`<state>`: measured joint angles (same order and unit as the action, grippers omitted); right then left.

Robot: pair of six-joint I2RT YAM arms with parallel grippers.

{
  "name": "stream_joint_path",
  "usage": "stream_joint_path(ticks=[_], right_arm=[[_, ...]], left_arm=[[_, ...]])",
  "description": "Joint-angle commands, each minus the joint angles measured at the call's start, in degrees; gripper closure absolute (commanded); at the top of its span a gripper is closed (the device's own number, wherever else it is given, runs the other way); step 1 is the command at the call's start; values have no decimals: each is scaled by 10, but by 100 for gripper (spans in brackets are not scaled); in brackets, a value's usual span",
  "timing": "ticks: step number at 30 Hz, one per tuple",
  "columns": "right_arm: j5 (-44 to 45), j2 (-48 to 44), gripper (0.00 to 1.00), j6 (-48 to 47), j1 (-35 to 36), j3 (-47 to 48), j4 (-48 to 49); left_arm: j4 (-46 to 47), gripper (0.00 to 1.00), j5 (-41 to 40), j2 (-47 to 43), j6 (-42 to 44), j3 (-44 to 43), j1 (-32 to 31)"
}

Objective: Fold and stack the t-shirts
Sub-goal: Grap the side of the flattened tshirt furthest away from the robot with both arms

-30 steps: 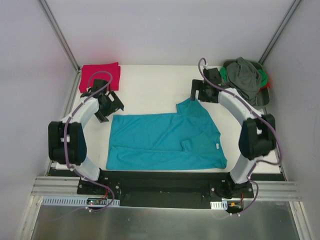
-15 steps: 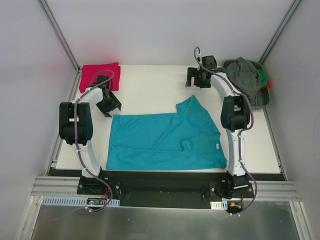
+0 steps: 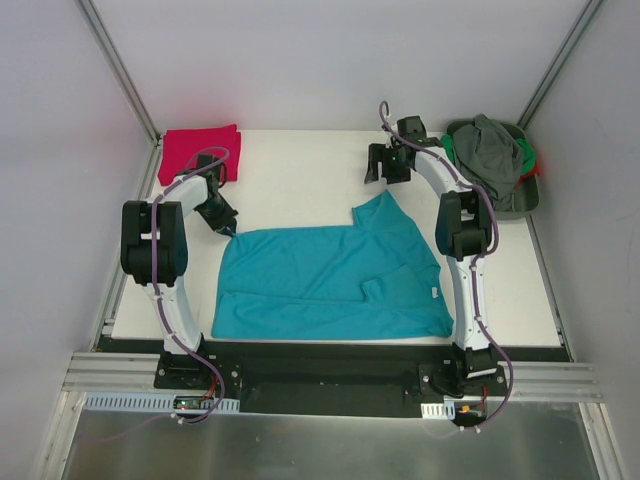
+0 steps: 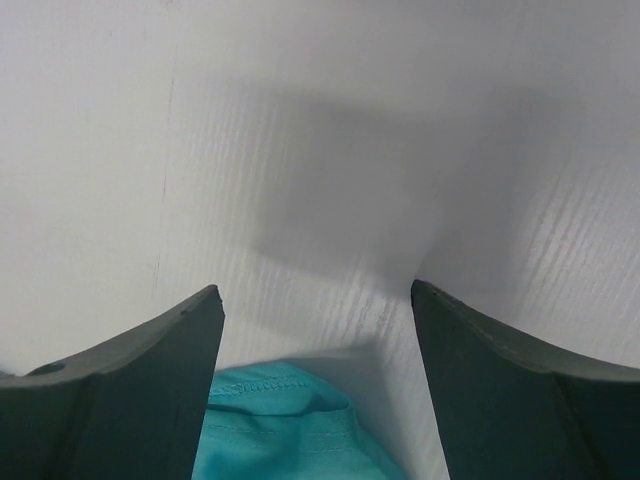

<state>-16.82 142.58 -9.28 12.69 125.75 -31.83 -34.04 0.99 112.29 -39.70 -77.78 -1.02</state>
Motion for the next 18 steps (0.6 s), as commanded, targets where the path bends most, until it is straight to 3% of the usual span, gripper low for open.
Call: stream_joint_path(ticks=[1, 6, 11, 13, 18], right_arm=[[0, 0, 23, -7, 3, -3, -52], [63, -17, 25, -11, 2, -23, -69], [36, -40, 35, -22, 2, -41, -87], [34, -45, 44, -25, 2, -46, -92], [-5, -49, 76, -27, 1, -46, -93]], left_arm=[[-19, 100, 23, 14, -4, -11, 0], [-20, 100, 32, 13, 3, -17, 0], [-20, 100, 37, 1, 4, -11, 0], [-20, 100, 38, -1, 7, -12, 0], [-19, 100, 42, -6, 8, -9, 0]])
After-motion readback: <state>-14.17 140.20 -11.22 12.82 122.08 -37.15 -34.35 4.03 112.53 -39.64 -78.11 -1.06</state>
